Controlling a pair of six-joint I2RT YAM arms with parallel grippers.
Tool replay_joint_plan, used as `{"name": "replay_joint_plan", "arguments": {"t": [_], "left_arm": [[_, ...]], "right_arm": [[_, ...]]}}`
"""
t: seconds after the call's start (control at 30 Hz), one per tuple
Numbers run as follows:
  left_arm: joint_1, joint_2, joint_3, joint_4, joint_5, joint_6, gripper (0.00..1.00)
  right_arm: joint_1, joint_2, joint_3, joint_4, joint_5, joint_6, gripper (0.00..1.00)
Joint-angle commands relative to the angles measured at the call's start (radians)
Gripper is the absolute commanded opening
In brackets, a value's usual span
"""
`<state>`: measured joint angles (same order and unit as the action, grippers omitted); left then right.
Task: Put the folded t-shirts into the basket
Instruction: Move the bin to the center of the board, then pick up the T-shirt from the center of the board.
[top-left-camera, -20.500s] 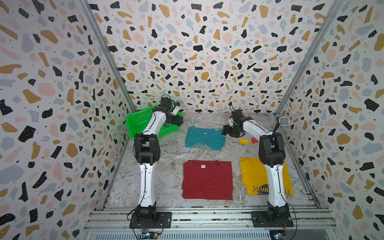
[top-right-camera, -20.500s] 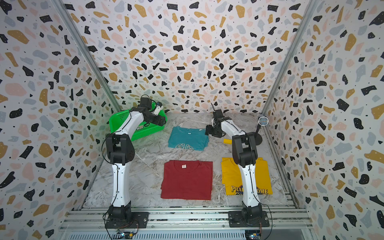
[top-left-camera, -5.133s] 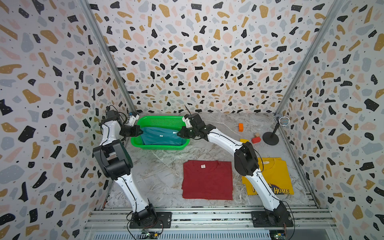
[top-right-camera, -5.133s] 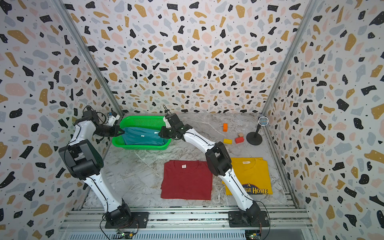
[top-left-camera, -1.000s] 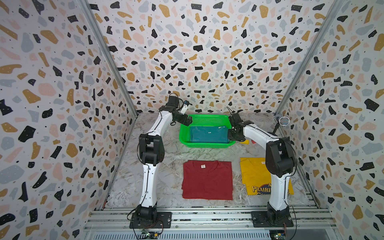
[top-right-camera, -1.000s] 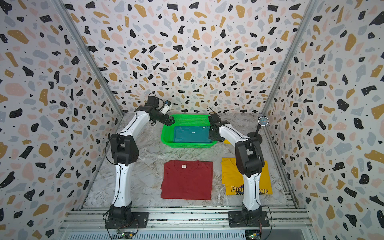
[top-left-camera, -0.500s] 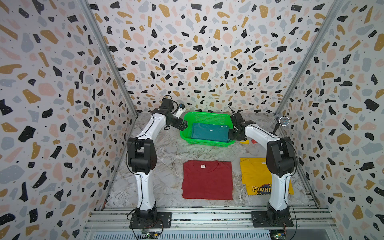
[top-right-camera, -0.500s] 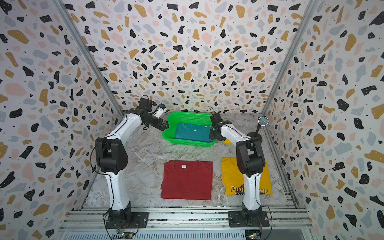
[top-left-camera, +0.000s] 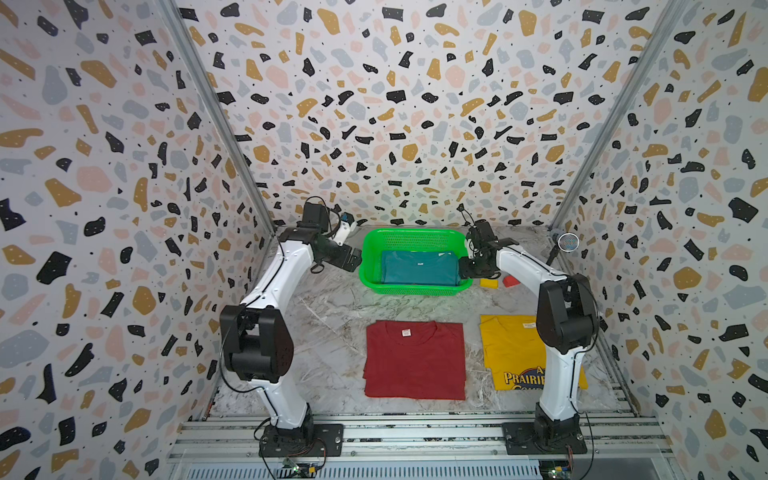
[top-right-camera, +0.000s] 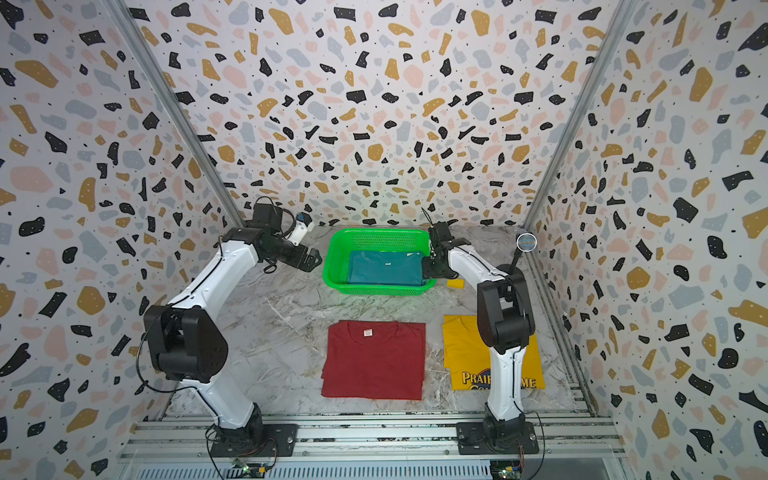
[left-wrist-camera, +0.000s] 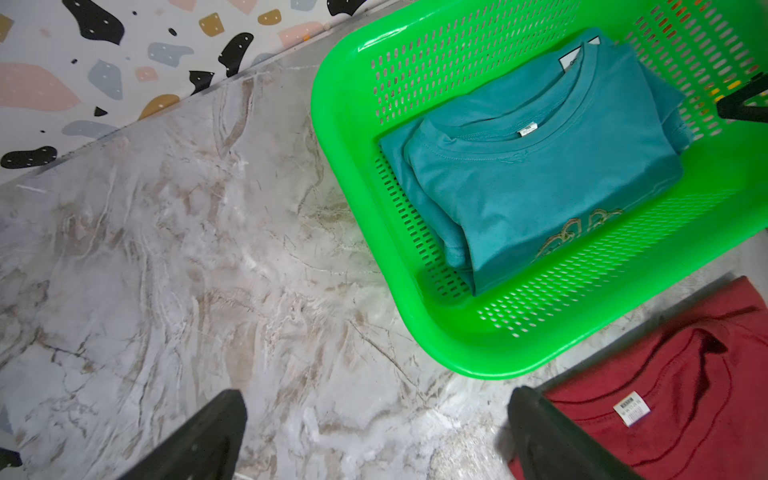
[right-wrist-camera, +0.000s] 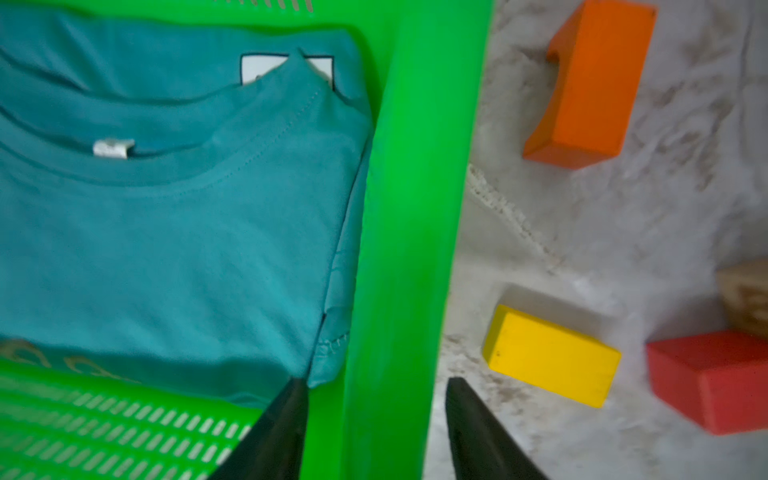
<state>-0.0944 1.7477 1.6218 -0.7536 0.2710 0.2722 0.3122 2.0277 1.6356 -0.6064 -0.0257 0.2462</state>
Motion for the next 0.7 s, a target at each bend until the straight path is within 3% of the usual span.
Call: {"name": "replay_joint_plan", "arguments": {"t": [0.0, 0.1, 0.23, 0.4, 0.53, 0.67], "left_arm": [[0.037, -0.052, 0.007, -0.135, 0.059, -0.050, 1.00], [0.075, -0.100, -0.025, -0.212, 0.093, -0.009, 1.00], [0.219, -0.181, -0.131, -0.133, 0.282, -0.026, 1.00], [0.240, -0.282, -0.241, -0.103, 0.297, 0.062, 1.00], [0.212, -0.336, -0.377, -0.117, 0.347, 0.175, 1.00], [0.147, -0.350, -0.504, -0.182, 0.357, 0.338, 1.00]], "right_arm": [[-0.002, -0.126, 0.027, -0.053, 0.044, -0.004, 0.99], [-0.001, -0.211, 0.014, -0.084, 0.109, -0.011, 1.00], [-0.001, -0.356, -0.066, -0.090, 0.225, -0.011, 1.00], [-0.003, -0.574, -0.262, -0.097, 0.396, 0.014, 1.00], [-0.003, -0.695, -0.428, -0.081, 0.089, -0.063, 0.99], [0.000, -0.687, -0.531, -0.130, -0.238, -0.043, 0.92]]}}
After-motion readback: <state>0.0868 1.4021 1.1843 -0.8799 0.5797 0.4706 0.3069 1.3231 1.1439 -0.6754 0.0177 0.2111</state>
